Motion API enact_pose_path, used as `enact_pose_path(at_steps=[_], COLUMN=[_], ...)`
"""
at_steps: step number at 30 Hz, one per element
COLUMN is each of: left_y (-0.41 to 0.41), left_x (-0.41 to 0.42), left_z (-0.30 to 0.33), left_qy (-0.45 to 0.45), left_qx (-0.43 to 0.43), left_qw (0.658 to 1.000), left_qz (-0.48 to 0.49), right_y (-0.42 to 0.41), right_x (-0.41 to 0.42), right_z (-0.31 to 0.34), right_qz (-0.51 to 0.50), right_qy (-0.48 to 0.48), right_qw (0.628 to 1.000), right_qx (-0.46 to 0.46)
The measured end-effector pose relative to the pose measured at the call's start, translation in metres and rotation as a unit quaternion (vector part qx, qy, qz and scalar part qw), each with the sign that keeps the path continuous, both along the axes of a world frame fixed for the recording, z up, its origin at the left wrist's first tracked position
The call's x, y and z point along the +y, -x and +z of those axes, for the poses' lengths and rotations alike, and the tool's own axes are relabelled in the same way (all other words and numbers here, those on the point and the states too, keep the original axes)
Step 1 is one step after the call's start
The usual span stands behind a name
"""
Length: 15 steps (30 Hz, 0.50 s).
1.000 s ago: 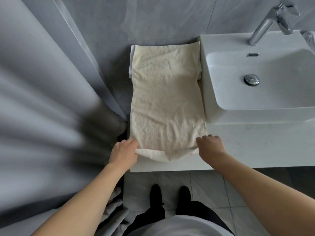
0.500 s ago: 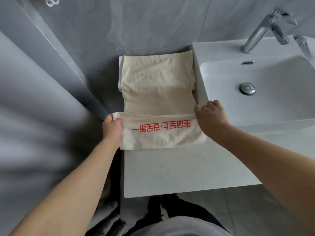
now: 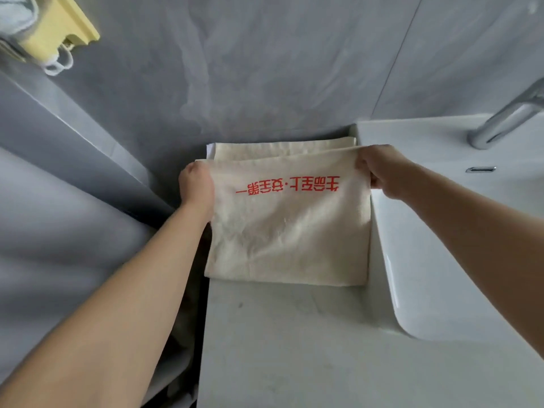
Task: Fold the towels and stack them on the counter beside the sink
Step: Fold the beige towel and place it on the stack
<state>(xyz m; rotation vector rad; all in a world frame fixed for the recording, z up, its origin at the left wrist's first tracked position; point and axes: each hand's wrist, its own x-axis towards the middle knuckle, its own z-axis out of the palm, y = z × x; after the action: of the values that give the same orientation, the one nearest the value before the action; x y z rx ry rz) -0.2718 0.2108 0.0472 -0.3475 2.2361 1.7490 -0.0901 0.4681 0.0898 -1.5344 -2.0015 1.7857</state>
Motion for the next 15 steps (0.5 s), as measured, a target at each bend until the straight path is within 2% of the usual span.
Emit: enact_pose_path(at_steps=[1, 3, 5, 7, 9, 12, 15], left_y=[0.013, 0.034, 0.049, 0.06, 0.066, 0.068, 0.064], left_x=[0.01, 0.027, 0.038, 0.041, 0.042, 0.043, 0.049], left_z=[-0.004, -0.013, -0.024, -0.037, -0.048, -0.056, -0.06], left_qy=[0.008, 0.029, 0.074, 0.11, 0.148, 0.254, 0.307], left_qx=[0.001, -0.002, 0.003, 0.027, 0.059, 0.133, 0.196], left_qw=[1.0, 0.999, 0.996, 0.991, 0.984, 0.955, 0.928], left_qz=[-0.003, -0.017, -0.044, -0.067, -0.075, -0.078, -0.082], right_y=[0.01, 0.024, 0.032, 0.038, 0.044, 0.047, 0.049], right_x=[0.007, 0.02, 0.03, 0.039, 0.047, 0.053, 0.052], right_z=[-0.006, -0.023, -0.041, -0.056, -0.068, -0.081, -0.091], right_qz=[0.005, 0.046, 0.137, 0.196, 0.204, 0.202, 0.2], right_qy=[-0.03, -0.175, -0.368, -0.504, -0.564, -0.593, -0.618], right_qw=[1.0, 0.983, 0.916, 0.832, 0.788, 0.762, 0.742], right_qx=[-0.004, -0.035, -0.085, -0.122, -0.143, -0.162, -0.167])
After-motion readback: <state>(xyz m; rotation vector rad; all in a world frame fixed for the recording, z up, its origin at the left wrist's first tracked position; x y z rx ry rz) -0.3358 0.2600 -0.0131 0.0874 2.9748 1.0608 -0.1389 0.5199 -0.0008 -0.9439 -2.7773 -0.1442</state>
